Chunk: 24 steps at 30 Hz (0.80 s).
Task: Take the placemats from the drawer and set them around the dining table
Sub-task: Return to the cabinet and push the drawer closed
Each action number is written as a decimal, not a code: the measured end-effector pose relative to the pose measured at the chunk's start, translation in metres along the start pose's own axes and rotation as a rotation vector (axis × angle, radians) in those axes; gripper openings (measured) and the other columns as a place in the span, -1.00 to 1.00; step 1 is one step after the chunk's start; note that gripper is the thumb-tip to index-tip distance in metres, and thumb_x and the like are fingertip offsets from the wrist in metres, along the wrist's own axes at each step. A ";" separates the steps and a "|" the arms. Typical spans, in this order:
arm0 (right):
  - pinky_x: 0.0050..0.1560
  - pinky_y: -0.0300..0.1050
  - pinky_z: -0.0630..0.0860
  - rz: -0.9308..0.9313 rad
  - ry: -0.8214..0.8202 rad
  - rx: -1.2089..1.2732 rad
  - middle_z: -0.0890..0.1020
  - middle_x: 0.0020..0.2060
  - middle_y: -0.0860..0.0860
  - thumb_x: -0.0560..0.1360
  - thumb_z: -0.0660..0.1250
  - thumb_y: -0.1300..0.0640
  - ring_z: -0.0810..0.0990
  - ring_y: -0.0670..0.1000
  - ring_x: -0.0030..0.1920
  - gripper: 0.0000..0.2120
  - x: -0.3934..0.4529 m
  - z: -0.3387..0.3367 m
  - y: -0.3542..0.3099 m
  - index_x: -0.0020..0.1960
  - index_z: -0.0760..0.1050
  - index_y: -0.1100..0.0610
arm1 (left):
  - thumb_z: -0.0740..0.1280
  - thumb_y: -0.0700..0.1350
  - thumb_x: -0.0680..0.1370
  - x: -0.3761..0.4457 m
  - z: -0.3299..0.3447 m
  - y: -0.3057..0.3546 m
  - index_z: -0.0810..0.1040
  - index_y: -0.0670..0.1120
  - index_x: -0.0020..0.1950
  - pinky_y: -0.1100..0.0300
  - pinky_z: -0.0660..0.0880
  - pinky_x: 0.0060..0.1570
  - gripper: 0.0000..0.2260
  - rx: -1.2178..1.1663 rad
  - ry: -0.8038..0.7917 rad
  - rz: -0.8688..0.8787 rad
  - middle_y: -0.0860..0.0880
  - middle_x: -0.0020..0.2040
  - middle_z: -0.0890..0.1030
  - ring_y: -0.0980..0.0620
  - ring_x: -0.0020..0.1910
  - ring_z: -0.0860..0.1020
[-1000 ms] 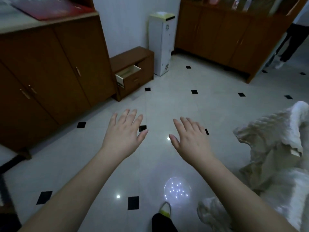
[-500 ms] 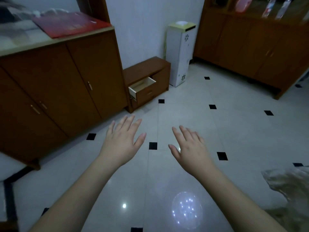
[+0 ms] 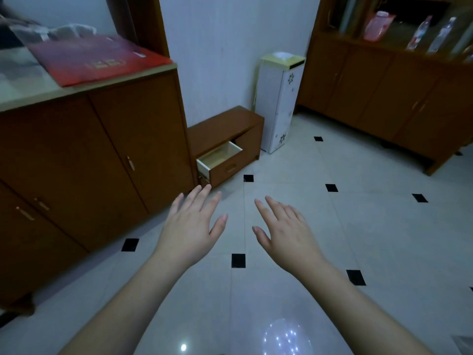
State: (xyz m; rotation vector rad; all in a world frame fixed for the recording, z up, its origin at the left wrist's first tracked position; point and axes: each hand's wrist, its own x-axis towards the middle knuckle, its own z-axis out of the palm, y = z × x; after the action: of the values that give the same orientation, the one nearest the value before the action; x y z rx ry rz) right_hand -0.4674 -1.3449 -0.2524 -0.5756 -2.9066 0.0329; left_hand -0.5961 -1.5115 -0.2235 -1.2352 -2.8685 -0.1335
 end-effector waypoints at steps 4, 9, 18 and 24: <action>0.32 0.10 0.41 0.030 0.011 0.008 0.52 0.35 0.11 0.54 0.01 -0.18 0.51 0.13 0.33 -0.42 0.043 0.007 0.010 0.42 0.42 0.08 | -0.15 0.28 0.62 0.056 0.000 -0.012 -0.03 0.13 0.60 -0.06 -0.15 0.54 -0.43 0.007 -0.050 0.002 0.04 0.62 -0.04 0.04 0.59 -0.11; 0.34 0.10 0.40 0.036 -0.006 -0.021 0.53 0.34 0.10 0.54 0.01 -0.18 0.49 0.14 0.35 -0.42 0.107 0.024 0.034 0.41 0.43 0.08 | -0.17 0.30 0.61 0.123 0.012 -0.014 -0.06 0.17 0.59 -0.04 -0.14 0.53 -0.44 0.027 -0.038 0.013 0.04 0.62 -0.02 0.01 0.59 -0.09; 0.35 0.12 0.38 0.032 -0.037 -0.002 0.52 0.35 0.12 0.54 0.00 -0.18 0.48 0.17 0.35 -0.41 0.239 0.063 0.120 0.41 0.44 0.10 | -0.17 0.30 0.61 0.277 0.048 0.002 -0.09 0.15 0.60 -0.06 -0.13 0.52 -0.43 0.082 -0.109 -0.047 0.00 0.62 0.01 -0.04 0.59 -0.06; 0.41 0.13 0.18 -0.066 -0.047 -0.008 0.50 0.36 0.14 0.54 0.03 -0.17 0.42 0.22 0.40 -0.42 0.323 0.076 0.180 0.41 0.45 0.10 | -0.33 0.31 0.54 0.363 0.060 0.023 -0.08 0.14 0.60 -0.02 -0.18 0.49 -0.36 0.102 -0.084 -0.059 0.02 0.62 0.03 -0.02 0.59 -0.05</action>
State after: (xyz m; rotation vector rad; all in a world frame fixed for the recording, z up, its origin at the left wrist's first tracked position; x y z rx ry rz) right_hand -0.7070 -1.0542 -0.2828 -0.4866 -2.9706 0.0264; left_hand -0.8279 -1.2274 -0.2637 -1.1664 -2.9419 0.0654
